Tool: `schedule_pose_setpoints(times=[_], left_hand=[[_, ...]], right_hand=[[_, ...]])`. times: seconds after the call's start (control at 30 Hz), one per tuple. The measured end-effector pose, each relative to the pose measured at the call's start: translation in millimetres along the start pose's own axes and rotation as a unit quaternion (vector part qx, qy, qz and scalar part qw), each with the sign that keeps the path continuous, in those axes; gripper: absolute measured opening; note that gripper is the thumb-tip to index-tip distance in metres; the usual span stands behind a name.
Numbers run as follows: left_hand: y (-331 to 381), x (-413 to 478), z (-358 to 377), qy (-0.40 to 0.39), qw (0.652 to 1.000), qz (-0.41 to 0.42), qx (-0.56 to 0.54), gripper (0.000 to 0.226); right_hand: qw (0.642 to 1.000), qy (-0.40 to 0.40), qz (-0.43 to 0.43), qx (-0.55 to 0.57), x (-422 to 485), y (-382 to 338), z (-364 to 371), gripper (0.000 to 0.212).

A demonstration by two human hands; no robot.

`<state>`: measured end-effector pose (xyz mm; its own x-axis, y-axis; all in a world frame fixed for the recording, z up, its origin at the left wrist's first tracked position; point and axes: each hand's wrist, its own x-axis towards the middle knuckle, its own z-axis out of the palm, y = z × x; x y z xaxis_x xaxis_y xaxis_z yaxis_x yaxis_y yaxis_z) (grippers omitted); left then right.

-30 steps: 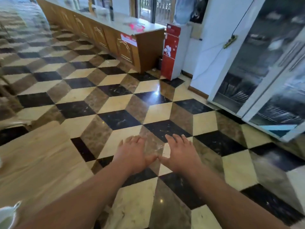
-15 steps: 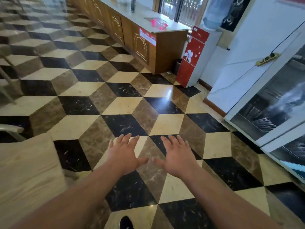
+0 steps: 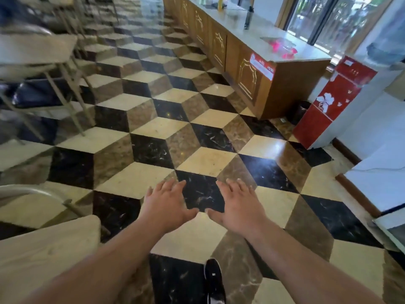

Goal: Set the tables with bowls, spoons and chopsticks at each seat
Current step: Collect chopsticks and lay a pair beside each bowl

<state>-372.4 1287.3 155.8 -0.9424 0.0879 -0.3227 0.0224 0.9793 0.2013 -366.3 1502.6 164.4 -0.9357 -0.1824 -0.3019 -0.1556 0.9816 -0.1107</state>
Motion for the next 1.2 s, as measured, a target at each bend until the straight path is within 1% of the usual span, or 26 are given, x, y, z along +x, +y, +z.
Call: schedule_pose_setpoints(times=[0.13,0.2,0.27,0.43,0.57,0.7,0.8,0.9,1.1,1.2], left_hand=[[-23,68,-34,0.018,0.998,-0.058,-0.026,0.097],[-36,101,-48,0.022,0.994,-0.101,-0.041,0.097],[-51,126,-61,0.033,0.988,-0.143,-0.053,0.099],[-109,168,-89,0.051,0.965,-0.235,-0.103,0.101],[-177,190,-103,0.072,0.942,-0.298,-0.136,0.103],[-252,222,-109,0.092,0.922,-0.338,-0.163,0.102],[-316,249,-115,0.104,0.907,-0.363,-0.185,0.103],[-380,267,-127,0.095,0.891,-0.39,-0.212,0.104],[-486,278,-167,0.109,0.859,-0.446,-0.227,0.1],[-537,276,-187,0.121,0.842,-0.47,-0.235,0.102]], right_hand=[[0.997,0.0,-0.081,-0.003,108,-3,-31,0.1],[0.994,-0.02,-0.104,-0.01,162,-6,-45,0.093],[0.991,-0.034,-0.13,-0.026,205,-14,-56,0.093],[0.977,-0.041,-0.204,-0.048,309,-64,-82,0.097],[0.958,-0.049,-0.276,-0.061,379,-142,-101,0.095],[0.935,-0.044,-0.337,-0.098,449,-228,-105,0.095],[0.924,-0.053,-0.36,-0.119,500,-292,-103,0.094],[0.911,-0.074,-0.379,-0.144,546,-356,-104,0.094],[0.889,-0.071,-0.424,-0.157,616,-469,-121,0.093],[0.867,-0.069,-0.46,-0.18,644,-532,-126,0.093]])
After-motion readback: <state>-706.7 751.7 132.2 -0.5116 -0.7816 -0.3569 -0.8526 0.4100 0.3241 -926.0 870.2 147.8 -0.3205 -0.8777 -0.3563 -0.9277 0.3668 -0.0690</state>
